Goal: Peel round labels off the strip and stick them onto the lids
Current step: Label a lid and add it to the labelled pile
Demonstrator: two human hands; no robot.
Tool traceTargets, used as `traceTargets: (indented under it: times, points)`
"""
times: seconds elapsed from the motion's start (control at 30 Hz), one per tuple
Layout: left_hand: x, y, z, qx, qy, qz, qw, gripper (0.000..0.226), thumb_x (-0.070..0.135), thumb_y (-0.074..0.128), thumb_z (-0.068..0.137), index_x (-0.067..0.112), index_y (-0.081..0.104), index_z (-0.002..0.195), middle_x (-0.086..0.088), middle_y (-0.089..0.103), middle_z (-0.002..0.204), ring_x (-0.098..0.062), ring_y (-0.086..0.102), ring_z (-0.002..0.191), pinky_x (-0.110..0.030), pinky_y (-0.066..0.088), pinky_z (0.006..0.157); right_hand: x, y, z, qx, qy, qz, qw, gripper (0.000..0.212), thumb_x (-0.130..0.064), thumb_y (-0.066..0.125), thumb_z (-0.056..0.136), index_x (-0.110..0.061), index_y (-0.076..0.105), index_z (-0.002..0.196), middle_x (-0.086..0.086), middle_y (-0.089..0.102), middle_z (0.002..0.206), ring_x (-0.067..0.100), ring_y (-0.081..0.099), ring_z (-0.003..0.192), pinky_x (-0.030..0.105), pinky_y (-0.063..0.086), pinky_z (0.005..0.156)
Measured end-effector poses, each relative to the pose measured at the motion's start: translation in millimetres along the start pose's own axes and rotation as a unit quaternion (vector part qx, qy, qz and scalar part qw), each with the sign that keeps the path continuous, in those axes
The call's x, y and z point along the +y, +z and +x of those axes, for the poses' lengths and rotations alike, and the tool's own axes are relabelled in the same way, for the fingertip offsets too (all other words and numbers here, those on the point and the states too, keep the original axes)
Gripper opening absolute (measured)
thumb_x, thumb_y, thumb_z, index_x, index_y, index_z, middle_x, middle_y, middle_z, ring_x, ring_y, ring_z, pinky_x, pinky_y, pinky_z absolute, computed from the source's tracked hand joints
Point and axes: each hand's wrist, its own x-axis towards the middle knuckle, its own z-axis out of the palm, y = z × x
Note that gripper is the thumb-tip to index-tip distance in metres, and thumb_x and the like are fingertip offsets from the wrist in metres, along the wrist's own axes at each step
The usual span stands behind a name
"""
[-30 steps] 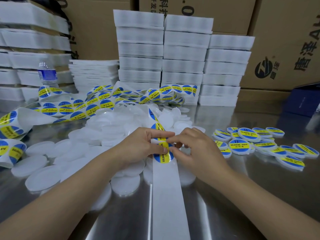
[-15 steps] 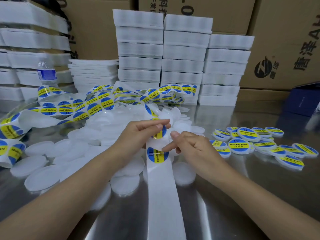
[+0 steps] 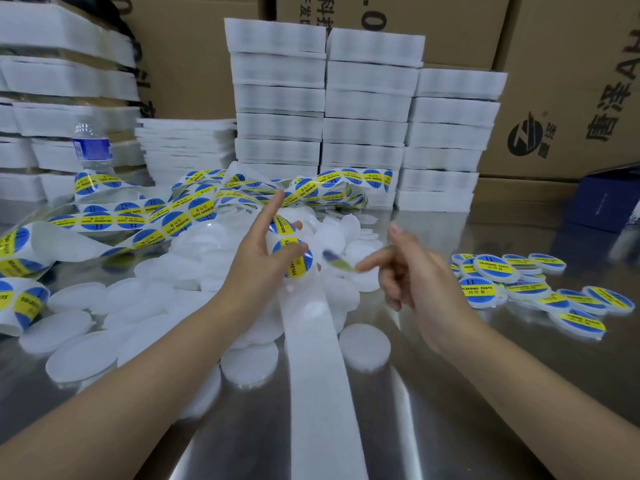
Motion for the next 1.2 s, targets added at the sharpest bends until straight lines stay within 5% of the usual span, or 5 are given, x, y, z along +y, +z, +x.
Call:
traceTargets:
  times: [0.1,0.33,0.63,0.97,1.2]
  points:
    - [2,0,2,0.034,-0.008,-0.011,0.999,0.040,0.013,0.056,0.094,0.047,0.059,0.113,0.001,0.061,0.124,-0.010,0.070,0.088,-0.023,0.055,0.071,6,-2,1,0.028,-0.028,-0.178,0.983,0.015,-0.037,0.058,0.087,-0.031,0.069,0.093,-0.007,0.045,0.050,0.003,0.041,0.045,0.020,0.033,0.051]
    - [0,-1,-1,-0.006,0.015,0.118,0.993,0.078,-0.005,0.045,0.089,0.067,0.039,0.117,0.024,0.061,0.117,-0.008,0.048,0.075,-0.013,0.043,0.069,18,-1,-7,-0.124,-0.005,-0.444,0.887,0.091,-0.059,0.067,0.065,-0.049,0.015,0.139,-0.018,0.048,0.093,-0.002,0.045,0.066,0.019,0.033,0.060]
    - [-1,-3,-2,0.013,0.010,0.139,0.990,0.076,-0.010,0.051,0.080,0.058,0.047,0.113,0.041,0.057,0.080,0.019,0.053,0.070,-0.003,0.044,0.064,11,-6,-11,-0.220,-0.008,-0.495,0.841,0.107,-0.049,0.068,0.065,-0.055,-0.011,0.138,-0.014,0.039,0.114,0.003,0.043,0.074,0.025,0.041,0.074]
    - [2,-1,-4,-0.027,-0.068,0.047,0.996,0.061,-0.017,0.047,0.080,0.035,0.068,0.103,0.007,0.066,0.108,-0.015,0.069,0.093,-0.033,0.055,0.079,16,-6,-3,-0.053,-0.103,-0.405,0.907,0.114,-0.035,0.070,0.067,-0.049,-0.015,0.141,-0.012,0.030,0.112,0.011,0.036,0.113,0.026,0.034,0.088]
    - [1,2,-2,-0.034,-0.073,0.043,0.996,0.035,0.004,0.050,0.095,0.033,0.070,0.096,0.018,0.074,0.088,0.010,0.063,0.074,-0.005,0.042,0.051,16,-2,-3,0.002,-0.156,-0.377,0.913,0.105,-0.029,0.069,0.068,-0.045,-0.002,0.145,-0.016,0.034,0.108,-0.001,0.029,0.098,0.022,0.029,0.083]
